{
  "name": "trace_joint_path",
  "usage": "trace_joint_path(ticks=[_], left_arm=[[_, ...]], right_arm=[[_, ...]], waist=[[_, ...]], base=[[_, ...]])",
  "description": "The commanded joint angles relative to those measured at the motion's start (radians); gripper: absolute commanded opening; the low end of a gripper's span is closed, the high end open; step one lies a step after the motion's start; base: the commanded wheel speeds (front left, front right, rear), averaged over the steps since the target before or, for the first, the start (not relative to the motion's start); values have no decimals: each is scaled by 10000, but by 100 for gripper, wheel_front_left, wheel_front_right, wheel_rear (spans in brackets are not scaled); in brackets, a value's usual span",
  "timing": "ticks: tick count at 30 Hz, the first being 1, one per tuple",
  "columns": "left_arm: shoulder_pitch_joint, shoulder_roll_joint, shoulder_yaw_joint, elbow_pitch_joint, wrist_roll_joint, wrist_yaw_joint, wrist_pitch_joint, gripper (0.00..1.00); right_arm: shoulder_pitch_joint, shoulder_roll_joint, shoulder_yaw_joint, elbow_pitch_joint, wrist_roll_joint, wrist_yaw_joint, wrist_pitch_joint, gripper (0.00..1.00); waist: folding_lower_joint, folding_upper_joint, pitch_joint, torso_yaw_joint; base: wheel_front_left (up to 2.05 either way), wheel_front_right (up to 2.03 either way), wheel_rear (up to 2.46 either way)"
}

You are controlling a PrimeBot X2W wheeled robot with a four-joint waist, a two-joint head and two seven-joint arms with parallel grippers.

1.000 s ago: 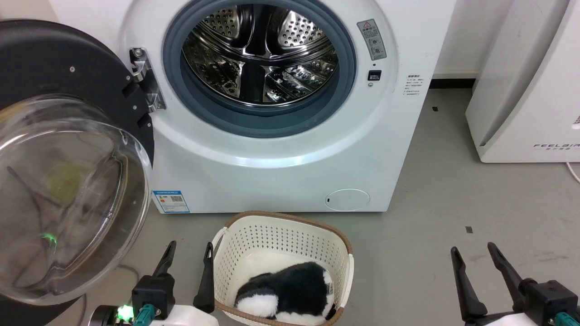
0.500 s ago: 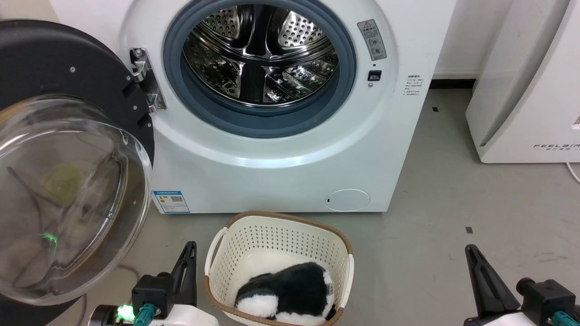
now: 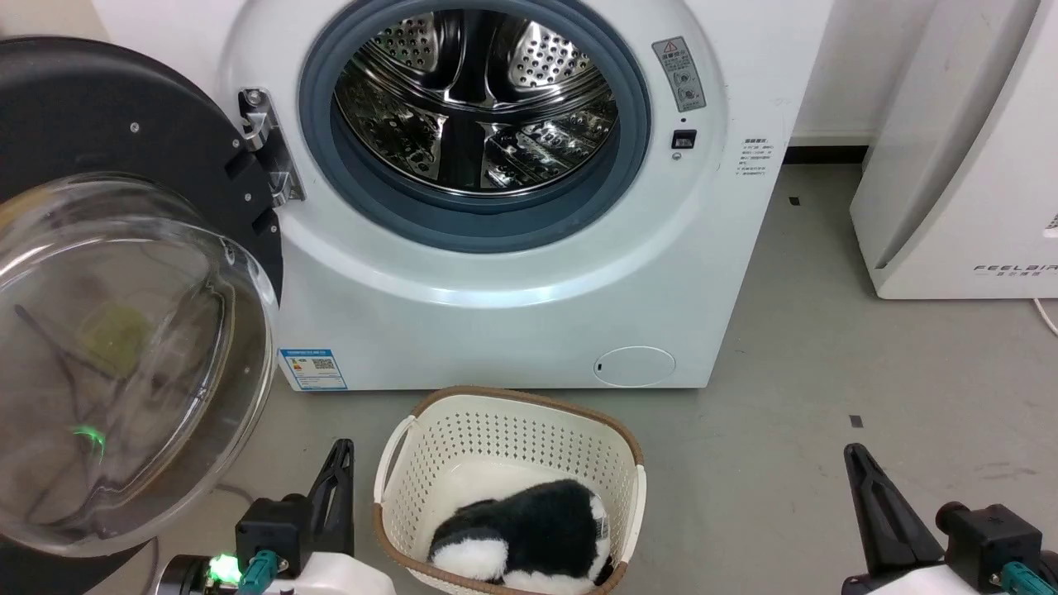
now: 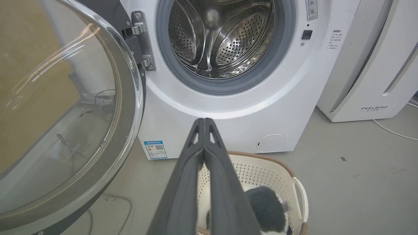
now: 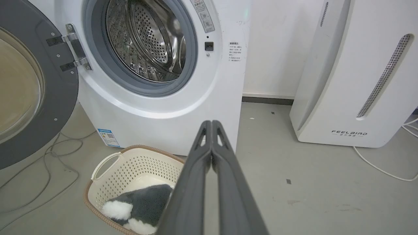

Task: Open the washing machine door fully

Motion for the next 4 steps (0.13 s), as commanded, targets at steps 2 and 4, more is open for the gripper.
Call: trace_joint_path(ticks=[2,4], left_arm=[[-113,-60,74,-21,107,-59,21,0],[-123,-74,102,-23,128,-78,35,0]], right_arm=[[-178,11,21,63,-86,15,29,0],[-203,11,26,83,-100,16,34,0]], waist=[[0,0,-4,2],[0,0,-7,3]], base=[[0,0,0],[0,0,0]])
